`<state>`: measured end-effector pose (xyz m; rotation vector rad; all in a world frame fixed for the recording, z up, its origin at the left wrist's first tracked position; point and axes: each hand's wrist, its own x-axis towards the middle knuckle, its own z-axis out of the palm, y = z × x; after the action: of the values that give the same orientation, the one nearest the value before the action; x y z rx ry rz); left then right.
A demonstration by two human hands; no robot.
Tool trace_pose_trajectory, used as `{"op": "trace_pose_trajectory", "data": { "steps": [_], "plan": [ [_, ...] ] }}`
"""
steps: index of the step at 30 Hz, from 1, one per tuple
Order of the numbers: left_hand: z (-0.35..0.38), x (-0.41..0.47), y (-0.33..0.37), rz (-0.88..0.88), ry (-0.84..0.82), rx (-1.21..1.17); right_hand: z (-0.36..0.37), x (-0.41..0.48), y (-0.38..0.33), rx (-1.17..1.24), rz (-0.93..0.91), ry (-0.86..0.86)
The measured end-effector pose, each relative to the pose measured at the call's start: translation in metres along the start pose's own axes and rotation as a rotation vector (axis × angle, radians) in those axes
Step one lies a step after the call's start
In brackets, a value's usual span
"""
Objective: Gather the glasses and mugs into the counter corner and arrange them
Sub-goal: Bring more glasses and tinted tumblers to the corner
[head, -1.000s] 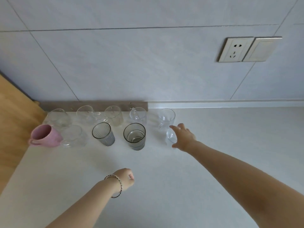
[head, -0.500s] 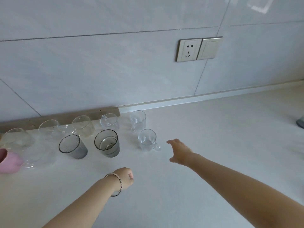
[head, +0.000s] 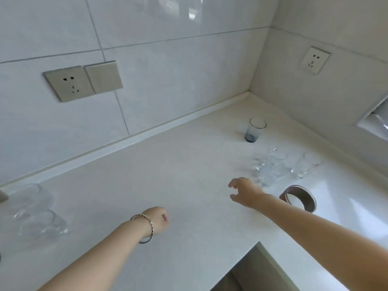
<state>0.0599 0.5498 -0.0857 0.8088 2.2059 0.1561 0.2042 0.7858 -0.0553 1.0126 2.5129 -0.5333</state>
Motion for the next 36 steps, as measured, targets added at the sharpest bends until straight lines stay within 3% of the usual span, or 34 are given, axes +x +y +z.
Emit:
{"op": "trace_pose_trajectory", "data": {
  "steps": [4,9,15,22,28,36],
  "plan": [
    [0.018,0.032,0.077,0.027,-0.026,-0.001,-0.046,0.017,0.085,0.002,0.056,0.120],
    [0.036,0.057,0.134,0.035,-0.060,0.019,-0.070,0.046,0.147,-0.010,0.248,0.108],
    [0.045,0.068,0.145,-0.029,-0.071,0.069,-0.060,0.077,0.166,0.089,0.318,0.050],
    [0.043,0.064,0.117,-0.135,-0.080,0.068,-0.045,0.099,0.165,0.190,0.332,0.140],
    [0.041,0.044,0.083,-0.212,-0.035,0.012,-0.042,0.077,0.135,0.003,0.135,0.091],
    [0.041,-0.030,0.007,-0.360,0.037,-0.131,-0.010,0.026,-0.007,-0.063,-0.281,-0.017]
  ]
}}
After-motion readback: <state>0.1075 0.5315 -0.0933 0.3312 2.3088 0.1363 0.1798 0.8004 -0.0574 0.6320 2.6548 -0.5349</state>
